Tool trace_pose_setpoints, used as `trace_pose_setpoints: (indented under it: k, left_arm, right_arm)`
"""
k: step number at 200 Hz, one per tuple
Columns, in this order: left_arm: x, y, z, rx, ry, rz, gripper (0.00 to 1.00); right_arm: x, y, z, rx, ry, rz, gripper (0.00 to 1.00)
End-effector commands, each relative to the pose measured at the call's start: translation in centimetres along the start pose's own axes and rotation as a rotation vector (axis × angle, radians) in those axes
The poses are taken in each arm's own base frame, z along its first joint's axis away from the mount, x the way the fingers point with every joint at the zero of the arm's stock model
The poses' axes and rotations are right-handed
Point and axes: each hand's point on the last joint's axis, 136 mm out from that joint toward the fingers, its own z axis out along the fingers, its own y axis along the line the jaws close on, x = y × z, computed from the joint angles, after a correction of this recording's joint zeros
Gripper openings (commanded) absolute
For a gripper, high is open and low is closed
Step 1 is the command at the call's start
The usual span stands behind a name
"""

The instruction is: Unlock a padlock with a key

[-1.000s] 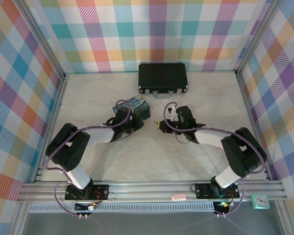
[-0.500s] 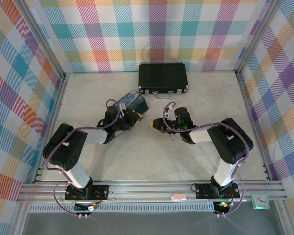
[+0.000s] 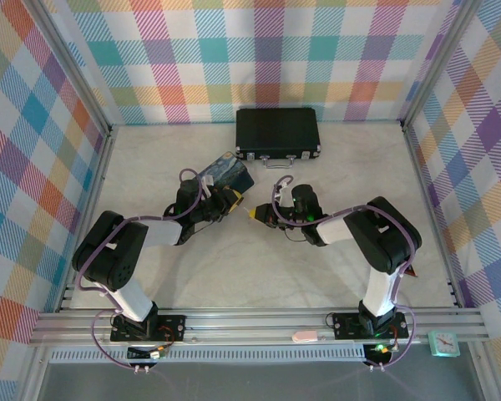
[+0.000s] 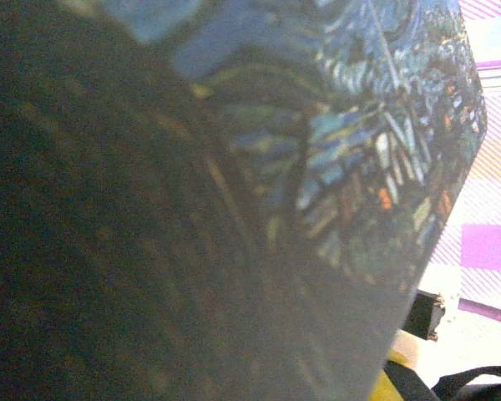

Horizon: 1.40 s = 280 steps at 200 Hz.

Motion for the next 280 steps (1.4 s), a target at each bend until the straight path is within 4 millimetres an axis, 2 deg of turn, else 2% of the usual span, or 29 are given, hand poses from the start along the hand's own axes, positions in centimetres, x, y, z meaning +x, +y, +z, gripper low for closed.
trace_pose_setpoints:
  k: [1,108,169,280]
  left_arm:
    - [-0.2,-1.4,-0.3,0.062,0.000,0.020,0.00]
    - [-0.2,-1.7,-0.3,0.084,-0.002,0.018,0.00]
    - [-0.2,-1.3,-0.2,0.070,-0.008,0.023,0.00]
    - [0.0,-1.7,0.6,0.064,0.002,0.049,0.00]
  right_arm:
    - [-0.9,1.9,0.5,-0.060,-0.011,-0.039,0.00]
    - [-1.5,2.3,1.7,-0.082,-0.005,-0.044,0.00]
    - [-1.4,3.3,1.1,-0.107,-0.009,-0.054,0.00]
    - [-0.7,2.9,0.3,-0.064,-0.003,-0.067,0.00]
